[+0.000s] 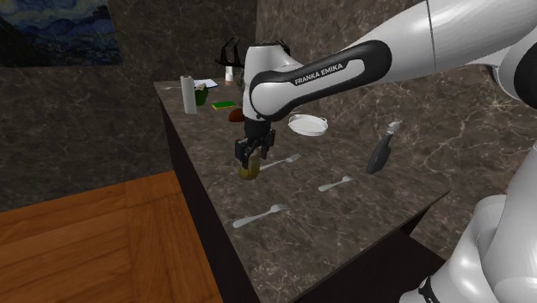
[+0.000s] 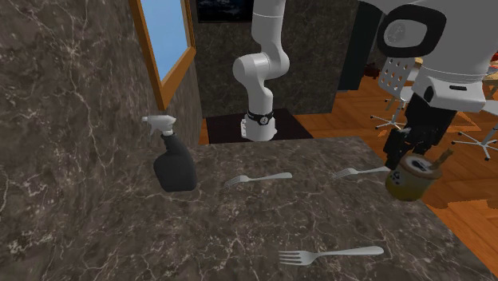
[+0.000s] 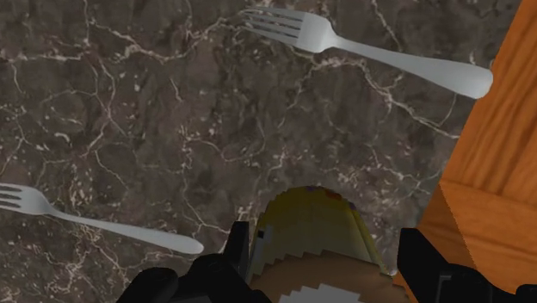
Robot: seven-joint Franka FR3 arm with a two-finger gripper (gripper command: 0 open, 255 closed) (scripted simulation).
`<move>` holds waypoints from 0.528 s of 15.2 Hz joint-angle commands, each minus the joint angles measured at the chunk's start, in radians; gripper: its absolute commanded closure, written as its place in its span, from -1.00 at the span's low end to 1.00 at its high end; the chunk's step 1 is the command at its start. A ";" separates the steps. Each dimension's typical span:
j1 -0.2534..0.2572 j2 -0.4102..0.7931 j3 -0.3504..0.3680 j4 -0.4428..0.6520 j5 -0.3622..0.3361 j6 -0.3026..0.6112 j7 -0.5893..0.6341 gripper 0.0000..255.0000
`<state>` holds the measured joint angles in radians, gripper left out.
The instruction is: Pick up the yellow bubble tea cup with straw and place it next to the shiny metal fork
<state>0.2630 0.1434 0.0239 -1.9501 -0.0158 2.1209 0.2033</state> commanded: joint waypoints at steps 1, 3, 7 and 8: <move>0.001 0.009 0.000 -0.016 -0.001 0.026 0.002 1.00; 0.001 0.020 0.000 -0.030 -0.001 0.051 0.003 1.00; 0.001 0.044 0.000 -0.054 -0.003 0.100 0.004 1.00; 0.001 0.051 0.000 -0.060 -0.003 0.112 0.004 1.00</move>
<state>0.2644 0.1868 0.0243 -2.0060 -0.0185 2.2202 0.2077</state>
